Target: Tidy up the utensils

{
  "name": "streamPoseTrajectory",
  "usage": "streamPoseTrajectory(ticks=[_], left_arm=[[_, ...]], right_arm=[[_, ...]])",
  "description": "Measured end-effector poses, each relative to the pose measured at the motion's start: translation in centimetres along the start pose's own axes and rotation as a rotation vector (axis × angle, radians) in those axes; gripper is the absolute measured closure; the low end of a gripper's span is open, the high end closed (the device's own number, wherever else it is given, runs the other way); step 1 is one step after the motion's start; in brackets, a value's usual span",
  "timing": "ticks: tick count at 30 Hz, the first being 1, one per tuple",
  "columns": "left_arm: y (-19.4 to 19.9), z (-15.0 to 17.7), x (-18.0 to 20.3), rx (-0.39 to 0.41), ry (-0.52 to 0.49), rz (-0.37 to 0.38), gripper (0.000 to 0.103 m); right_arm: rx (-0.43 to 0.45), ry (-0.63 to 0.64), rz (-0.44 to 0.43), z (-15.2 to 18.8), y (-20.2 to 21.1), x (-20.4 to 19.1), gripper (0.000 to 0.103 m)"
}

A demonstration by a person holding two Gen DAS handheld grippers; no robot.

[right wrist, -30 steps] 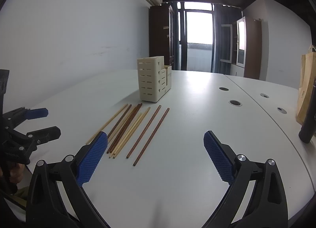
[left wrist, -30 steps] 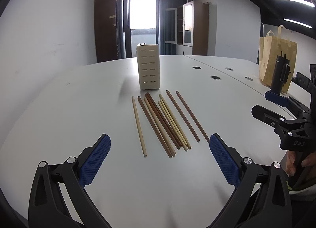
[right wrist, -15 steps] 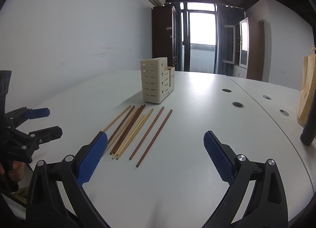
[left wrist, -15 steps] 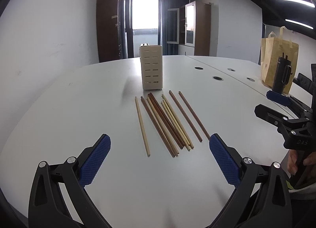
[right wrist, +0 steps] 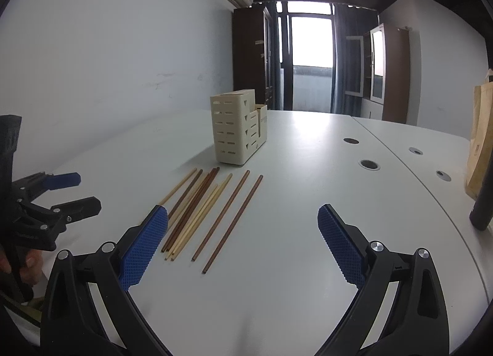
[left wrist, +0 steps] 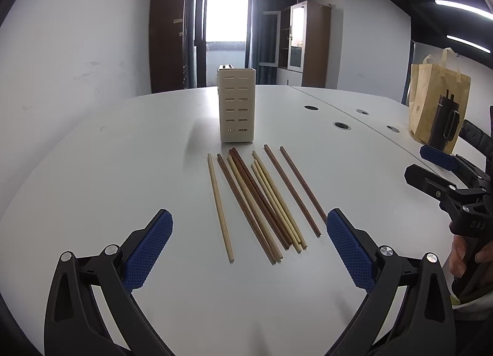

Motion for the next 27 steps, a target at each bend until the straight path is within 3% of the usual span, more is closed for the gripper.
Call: streamPoseTrajectory(ticks=[10, 18, 27], left_arm=[[1.7, -0.3, -0.7, 0.057, -0.055, -0.051, 0.006], [0.7, -0.4, -1.6, 0.023, -0.021, -0.095, 0.006], [-1.1, -1.7, -2.2, 0.006, -0.003, -0.089, 0.006]], right_arm=[[0.045, 0.044, 0.005, -1.4, 0.9, -1.3, 0.004], [0.023, 0.045, -0.019, -1.3, -0.4, -1.0, 0.004], [-0.038, 0.031, -0.027, -1.3, -3.2, 0.2, 0.004]])
Point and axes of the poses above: each gripper's, at about its wrist camera, not at the fingertips, and y roughly against the way its jaws point, x to its right, z to its underside, the point moved 7 cm from there along -y, roughly the way its jaws point, and after that the axes turned 13 degrees about y, right-handed, at the moved point
